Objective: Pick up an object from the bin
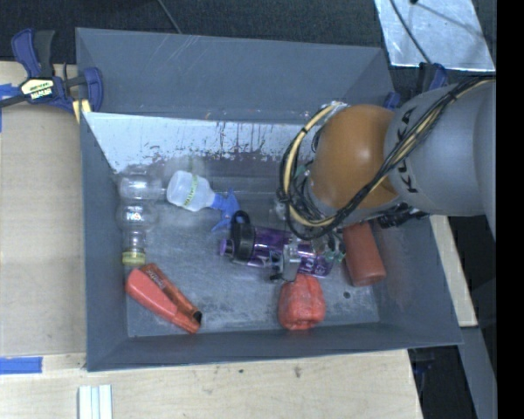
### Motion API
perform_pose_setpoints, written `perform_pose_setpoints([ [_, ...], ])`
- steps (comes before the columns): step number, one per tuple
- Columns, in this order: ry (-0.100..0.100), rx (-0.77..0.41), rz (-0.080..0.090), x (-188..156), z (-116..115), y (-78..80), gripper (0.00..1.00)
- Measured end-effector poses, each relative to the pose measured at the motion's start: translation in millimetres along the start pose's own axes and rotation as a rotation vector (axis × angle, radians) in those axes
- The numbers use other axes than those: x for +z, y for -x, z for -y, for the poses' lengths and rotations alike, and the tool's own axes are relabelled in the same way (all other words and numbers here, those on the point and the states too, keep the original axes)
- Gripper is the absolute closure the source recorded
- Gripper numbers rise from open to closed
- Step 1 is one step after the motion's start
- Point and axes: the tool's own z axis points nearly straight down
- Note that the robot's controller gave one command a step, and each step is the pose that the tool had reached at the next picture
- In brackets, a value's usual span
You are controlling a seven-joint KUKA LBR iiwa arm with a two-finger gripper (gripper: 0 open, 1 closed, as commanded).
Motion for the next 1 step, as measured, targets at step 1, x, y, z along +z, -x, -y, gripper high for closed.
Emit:
perform_pose_setpoints([
  [1, -0.002, 0.009, -0.006, 27.7, 9.7, 13.5, 0.0],
])
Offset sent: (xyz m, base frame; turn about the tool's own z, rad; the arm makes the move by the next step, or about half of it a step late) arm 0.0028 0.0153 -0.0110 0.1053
